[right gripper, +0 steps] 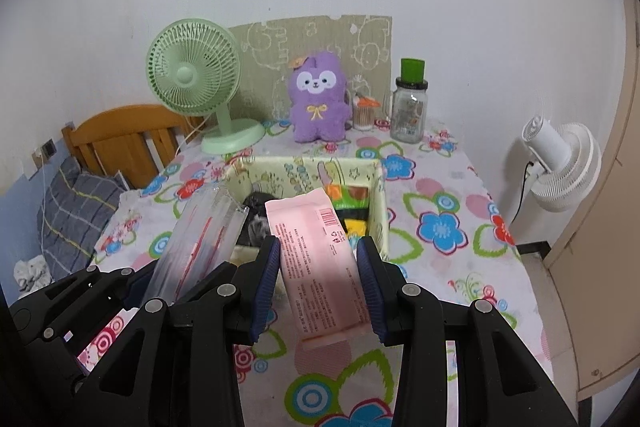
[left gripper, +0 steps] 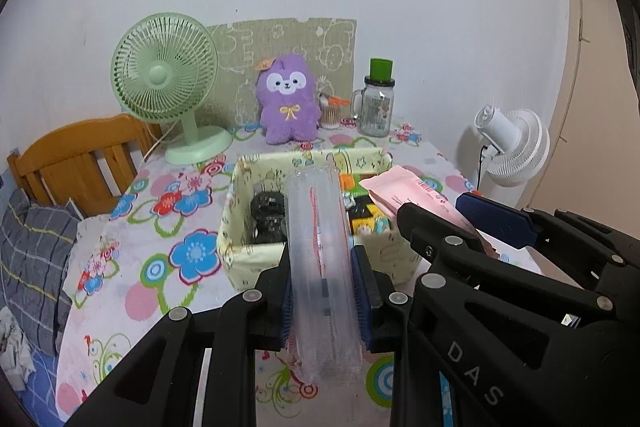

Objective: Organize soft objects
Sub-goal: 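Carry the straw bag with the left tool while the right tool carries the pink packet into the box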

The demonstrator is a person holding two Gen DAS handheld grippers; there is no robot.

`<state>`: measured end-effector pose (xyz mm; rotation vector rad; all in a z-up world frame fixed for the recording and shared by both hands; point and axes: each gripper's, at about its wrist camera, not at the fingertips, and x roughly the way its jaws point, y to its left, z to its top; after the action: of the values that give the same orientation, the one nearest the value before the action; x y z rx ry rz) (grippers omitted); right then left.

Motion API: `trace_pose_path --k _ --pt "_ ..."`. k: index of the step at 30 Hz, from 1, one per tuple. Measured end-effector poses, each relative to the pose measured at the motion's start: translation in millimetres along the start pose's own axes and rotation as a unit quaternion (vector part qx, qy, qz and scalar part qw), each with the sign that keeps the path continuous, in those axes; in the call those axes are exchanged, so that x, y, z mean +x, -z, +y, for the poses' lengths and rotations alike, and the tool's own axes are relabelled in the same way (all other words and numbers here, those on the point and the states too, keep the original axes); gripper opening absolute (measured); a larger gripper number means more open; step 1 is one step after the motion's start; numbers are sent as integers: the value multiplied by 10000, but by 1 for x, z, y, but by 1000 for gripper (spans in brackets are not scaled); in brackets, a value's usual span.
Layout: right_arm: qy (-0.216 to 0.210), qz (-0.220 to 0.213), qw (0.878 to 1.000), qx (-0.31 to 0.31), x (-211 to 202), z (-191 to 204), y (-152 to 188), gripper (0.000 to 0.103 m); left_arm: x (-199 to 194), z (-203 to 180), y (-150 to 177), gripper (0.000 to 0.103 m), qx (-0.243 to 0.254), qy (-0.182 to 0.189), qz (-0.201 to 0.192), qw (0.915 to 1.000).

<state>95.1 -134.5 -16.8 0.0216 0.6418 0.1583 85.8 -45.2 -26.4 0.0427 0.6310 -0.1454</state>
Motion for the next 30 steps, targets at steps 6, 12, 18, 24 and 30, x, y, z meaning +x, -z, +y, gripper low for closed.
trace_pose_path --k 6,12,18,24,30 --pt "13 -111 9999 1 -1 -2 -14 43 0 0 -13 25 28 6 -114 9999" --pt "5 -173 9998 4 4 -3 -26 43 4 1 -25 25 39 3 -192 9998" --pt "1 -178 9998 19 11 -5 -33 43 12 4 -33 25 41 2 -214 9998" --pt "-28 -133 9999 37 27 -6 -41 43 25 8 -41 25 21 -16 -176 9998" --pt "-46 -69 9999 77 45 -8 -47 43 42 12 -48 25 6 -35 -127 9999"
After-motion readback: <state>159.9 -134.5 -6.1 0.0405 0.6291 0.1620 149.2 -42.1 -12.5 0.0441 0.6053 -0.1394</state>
